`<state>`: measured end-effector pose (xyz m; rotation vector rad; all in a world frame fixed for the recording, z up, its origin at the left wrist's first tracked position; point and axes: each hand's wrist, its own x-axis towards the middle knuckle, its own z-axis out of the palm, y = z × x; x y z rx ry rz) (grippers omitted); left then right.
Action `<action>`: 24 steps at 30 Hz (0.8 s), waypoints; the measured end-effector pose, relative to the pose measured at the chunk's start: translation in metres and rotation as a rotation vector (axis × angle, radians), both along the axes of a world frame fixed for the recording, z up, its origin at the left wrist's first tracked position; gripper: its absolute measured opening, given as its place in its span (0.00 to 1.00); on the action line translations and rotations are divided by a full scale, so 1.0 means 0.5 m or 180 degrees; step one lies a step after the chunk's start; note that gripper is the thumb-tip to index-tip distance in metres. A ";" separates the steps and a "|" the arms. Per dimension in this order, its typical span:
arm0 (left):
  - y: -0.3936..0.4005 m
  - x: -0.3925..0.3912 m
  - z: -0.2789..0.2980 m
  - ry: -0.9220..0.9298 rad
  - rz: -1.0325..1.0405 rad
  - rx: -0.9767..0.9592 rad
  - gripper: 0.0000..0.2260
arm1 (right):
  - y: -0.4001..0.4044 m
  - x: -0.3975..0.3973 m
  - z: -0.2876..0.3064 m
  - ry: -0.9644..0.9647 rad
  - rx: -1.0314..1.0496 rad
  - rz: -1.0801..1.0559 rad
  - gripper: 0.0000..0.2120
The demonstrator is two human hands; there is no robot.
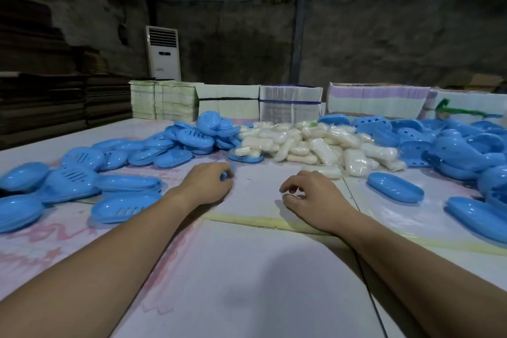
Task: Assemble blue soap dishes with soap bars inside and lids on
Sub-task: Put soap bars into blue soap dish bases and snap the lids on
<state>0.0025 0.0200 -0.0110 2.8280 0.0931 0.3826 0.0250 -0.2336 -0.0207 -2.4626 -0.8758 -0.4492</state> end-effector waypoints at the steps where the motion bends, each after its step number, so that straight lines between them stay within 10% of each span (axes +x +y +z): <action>1: -0.016 -0.008 0.004 -0.0029 -0.0276 -0.0274 0.03 | -0.001 0.001 0.001 0.0028 0.0075 -0.0046 0.08; 8: -0.117 -0.047 -0.007 -0.0004 -0.1919 -0.1346 0.10 | -0.033 0.011 0.016 0.0234 0.0736 -0.0565 0.09; 13: -0.108 -0.045 -0.009 -0.0054 -0.1910 -0.1414 0.21 | -0.055 0.028 0.013 0.0121 0.0903 -0.0892 0.11; 24: -0.103 -0.041 -0.018 0.0191 -0.1852 -0.1777 0.24 | -0.050 0.112 -0.006 0.0458 -0.0878 -0.1451 0.35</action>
